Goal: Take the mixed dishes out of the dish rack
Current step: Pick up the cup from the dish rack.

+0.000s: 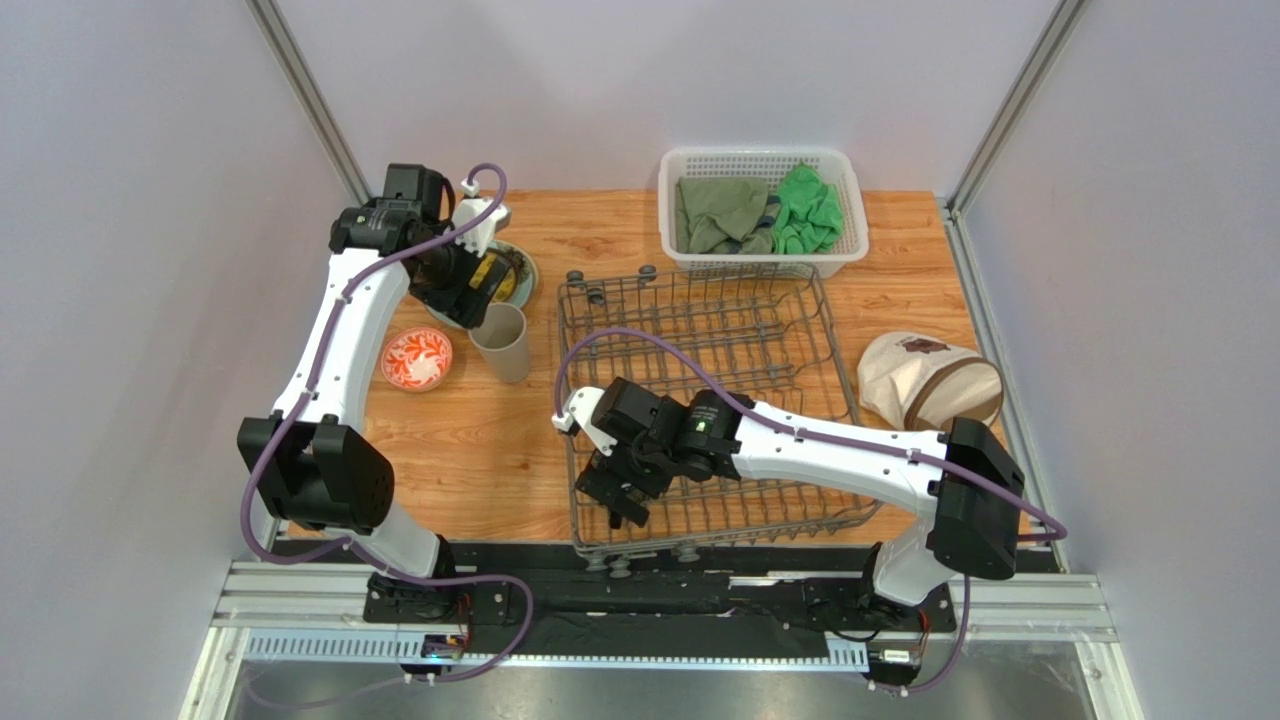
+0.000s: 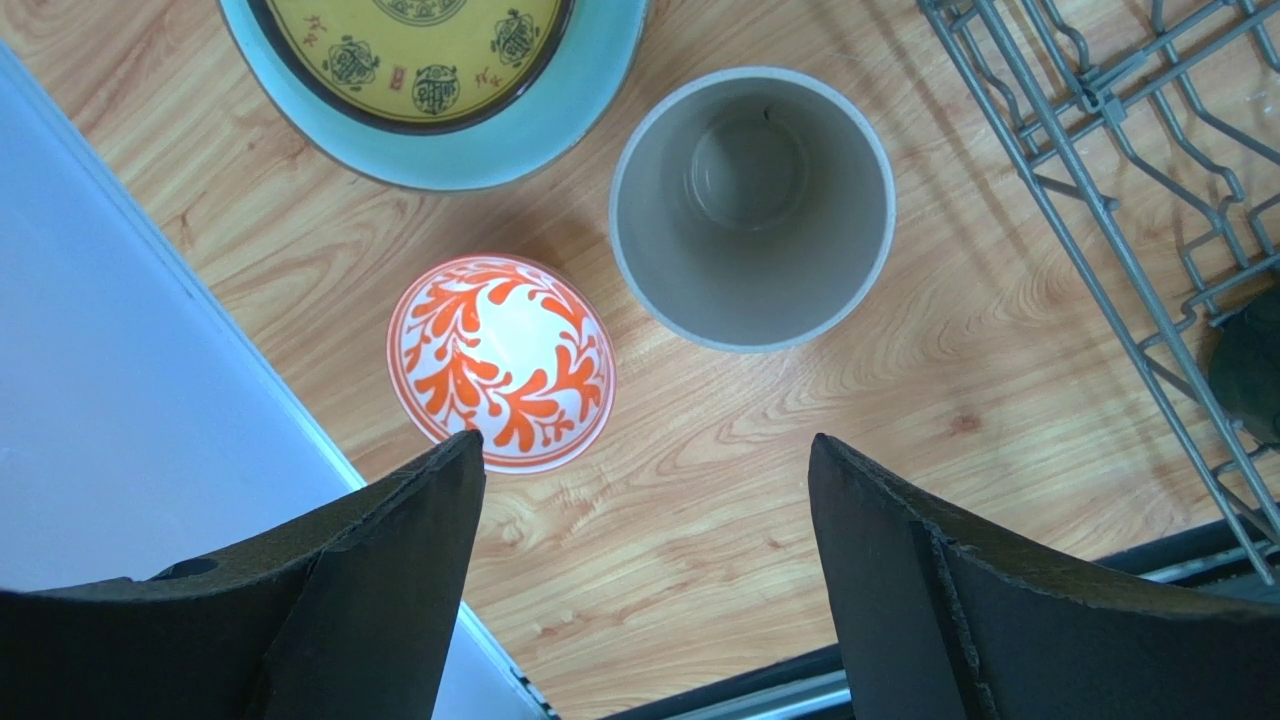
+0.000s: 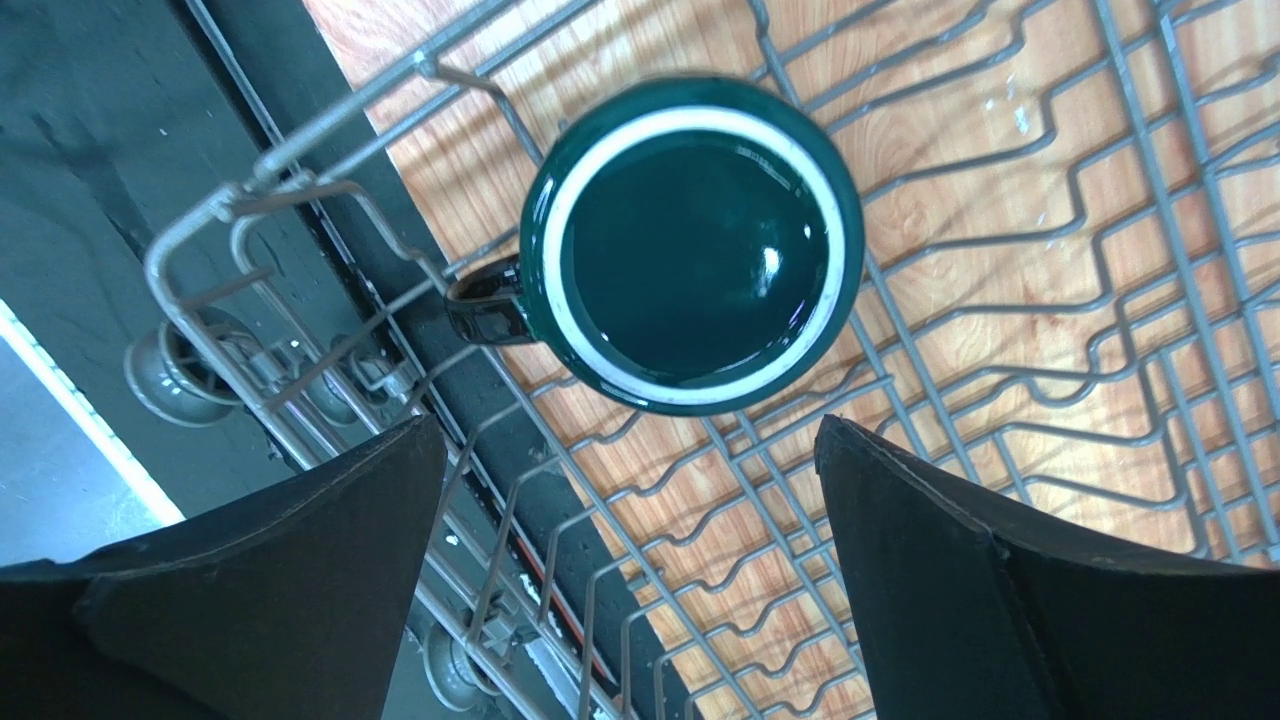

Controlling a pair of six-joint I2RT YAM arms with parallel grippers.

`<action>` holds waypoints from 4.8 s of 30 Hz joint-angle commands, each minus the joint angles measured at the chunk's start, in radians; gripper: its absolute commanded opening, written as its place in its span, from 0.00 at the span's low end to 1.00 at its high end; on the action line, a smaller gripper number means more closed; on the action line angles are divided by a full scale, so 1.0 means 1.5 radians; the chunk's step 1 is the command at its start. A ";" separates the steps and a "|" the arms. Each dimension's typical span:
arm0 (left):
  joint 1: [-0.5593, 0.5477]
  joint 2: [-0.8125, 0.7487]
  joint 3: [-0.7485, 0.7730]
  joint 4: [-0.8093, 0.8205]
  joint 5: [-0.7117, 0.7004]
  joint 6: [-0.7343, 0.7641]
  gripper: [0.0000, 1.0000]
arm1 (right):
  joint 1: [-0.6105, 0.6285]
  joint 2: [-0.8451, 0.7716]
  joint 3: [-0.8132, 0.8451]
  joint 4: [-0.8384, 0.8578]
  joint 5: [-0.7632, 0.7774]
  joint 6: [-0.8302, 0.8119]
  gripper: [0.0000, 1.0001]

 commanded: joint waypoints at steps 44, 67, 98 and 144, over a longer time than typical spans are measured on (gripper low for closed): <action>0.004 -0.024 -0.043 0.033 0.012 -0.028 0.87 | -0.059 0.115 0.051 0.034 -0.050 0.125 0.99; 0.004 -0.016 -0.040 0.036 0.015 -0.024 0.87 | -0.112 0.126 0.057 0.022 -0.008 0.099 0.95; 0.004 -0.021 -0.061 0.043 0.030 -0.024 0.87 | -0.110 0.081 -0.051 0.075 -0.051 0.007 0.66; 0.004 -0.054 -0.076 0.065 0.046 -0.010 0.86 | -0.112 -0.010 -0.090 0.160 -0.040 -0.056 0.00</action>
